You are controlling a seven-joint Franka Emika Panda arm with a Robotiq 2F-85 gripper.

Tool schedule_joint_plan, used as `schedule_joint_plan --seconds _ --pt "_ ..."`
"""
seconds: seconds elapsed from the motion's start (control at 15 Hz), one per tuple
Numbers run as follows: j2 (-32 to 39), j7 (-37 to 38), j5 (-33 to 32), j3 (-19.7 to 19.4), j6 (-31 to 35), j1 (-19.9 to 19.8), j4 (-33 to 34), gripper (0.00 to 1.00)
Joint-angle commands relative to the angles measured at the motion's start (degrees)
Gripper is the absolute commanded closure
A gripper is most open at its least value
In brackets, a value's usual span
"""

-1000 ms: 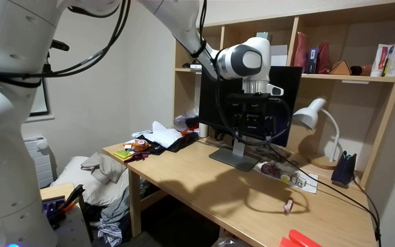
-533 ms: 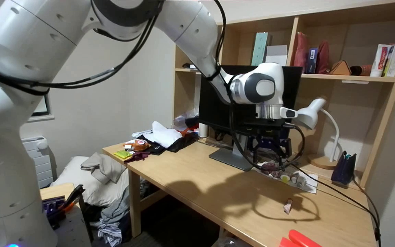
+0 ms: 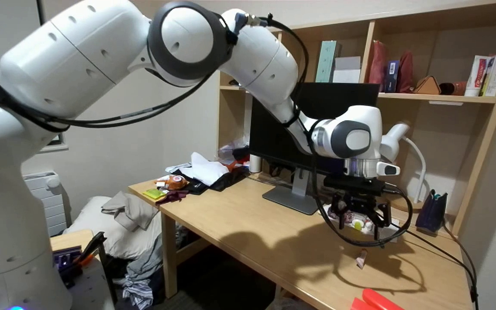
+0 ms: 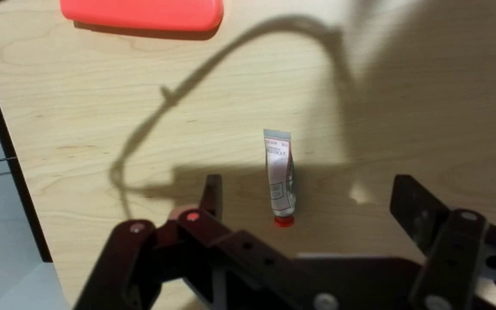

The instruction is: Move the small tube to left of the table then close the top drawer on the right

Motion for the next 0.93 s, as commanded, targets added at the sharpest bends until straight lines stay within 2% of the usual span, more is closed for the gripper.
schedule_joint_plan --seconds 0.0,0.27,0.6,0.67,0.87 --pt "6.7 -5.6 2.0 3.1 -5.7 -2.9 10.9 0.00" --pt "11.9 -6.9 2.2 4.5 -13.3 -2.5 19.6 0.00" --pt "16.2 -2.8 2.1 3.9 -19.0 -1.6 27.1 0.00" --pt "13.3 -4.1 1.0 4.3 -16.2 -1.7 21.6 0.00" --pt "14.7 -3.6 1.0 4.1 -16.9 -1.7 23.8 0.00"
